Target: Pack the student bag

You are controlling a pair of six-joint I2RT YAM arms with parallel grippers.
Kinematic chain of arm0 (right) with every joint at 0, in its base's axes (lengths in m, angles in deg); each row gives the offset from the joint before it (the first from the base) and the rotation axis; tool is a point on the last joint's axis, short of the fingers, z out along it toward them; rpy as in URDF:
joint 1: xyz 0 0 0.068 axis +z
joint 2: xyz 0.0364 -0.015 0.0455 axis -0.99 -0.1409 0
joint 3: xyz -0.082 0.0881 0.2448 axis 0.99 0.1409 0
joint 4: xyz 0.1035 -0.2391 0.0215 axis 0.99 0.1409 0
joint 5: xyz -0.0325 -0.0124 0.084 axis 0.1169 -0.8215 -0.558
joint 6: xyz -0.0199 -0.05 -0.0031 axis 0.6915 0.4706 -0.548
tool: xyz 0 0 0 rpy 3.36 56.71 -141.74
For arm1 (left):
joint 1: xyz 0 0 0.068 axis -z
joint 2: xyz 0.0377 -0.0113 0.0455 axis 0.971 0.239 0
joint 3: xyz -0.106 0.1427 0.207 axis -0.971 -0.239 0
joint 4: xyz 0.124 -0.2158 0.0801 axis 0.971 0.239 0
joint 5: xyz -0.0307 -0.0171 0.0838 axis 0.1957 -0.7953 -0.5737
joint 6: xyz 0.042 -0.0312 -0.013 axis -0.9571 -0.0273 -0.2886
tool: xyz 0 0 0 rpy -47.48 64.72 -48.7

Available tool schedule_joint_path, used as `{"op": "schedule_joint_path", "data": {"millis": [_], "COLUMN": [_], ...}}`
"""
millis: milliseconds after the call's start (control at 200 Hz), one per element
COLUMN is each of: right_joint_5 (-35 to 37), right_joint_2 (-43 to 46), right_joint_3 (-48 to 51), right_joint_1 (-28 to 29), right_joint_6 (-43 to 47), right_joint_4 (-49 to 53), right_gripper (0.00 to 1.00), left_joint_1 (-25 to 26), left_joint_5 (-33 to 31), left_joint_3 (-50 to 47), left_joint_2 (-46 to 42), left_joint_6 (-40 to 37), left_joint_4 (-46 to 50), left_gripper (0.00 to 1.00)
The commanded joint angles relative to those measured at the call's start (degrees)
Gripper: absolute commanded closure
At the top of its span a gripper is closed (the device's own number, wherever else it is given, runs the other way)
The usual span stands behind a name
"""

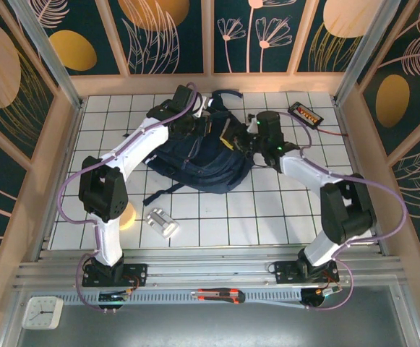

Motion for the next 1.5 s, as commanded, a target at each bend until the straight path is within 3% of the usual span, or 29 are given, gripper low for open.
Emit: {"op": "schedule_joint_path", "data": {"millis": [0, 215, 365, 420, 851, 1146, 1496], "right_joint_5": [-0.6, -0.5, -1.1, -1.0, 0.2, 3.7, 7.2], "right_joint_2": [-4.3, -12.1, -13.9, -13.7, -7.7, 3.6, 14.8], "right_joint_3": [-3.8, -8.9, -10.7, -10.5, -7.6, -5.3, 4.1], "right_joint_1": [1.0, 1.7, 1.6, 1.6, -1.3, -4.7, -11.3], "right_joint_6": [-2.7, -3.2, -1.8, -1.4, 2.1, 10.8, 16.1], "right_joint_4": [-4.2, -4.2, -3.1, -2.8, 0.9, 12.5, 20.7], "right_gripper": [0.81, 0.75, 0.49, 0.44, 0.42, 0.41, 0.40], "left_joint_1": [0.1, 0.1, 0.1, 0.1, 0.0, 0.1, 0.2], "left_joint_5": [1.6, 1.5, 1.7, 1.7, 2.0, 2.6, 4.8], "left_joint_3": [2.8, 3.0, 3.6, 4.0, 6.6, 6.6, 6.1], "left_joint_2": [-3.8, -4.0, -3.6, -3.3, -0.9, -0.2, 1.4], "left_joint_6": [1.6, 1.6, 1.5, 1.4, 1.2, 1.8, 4.7], "left_joint_4": [-2.8, -2.4, -2.1, -2.0, -1.5, -1.7, -1.9], "left_gripper": [1.00, 1.00, 1.00, 1.00, 1.00, 1.00, 0.98]}}
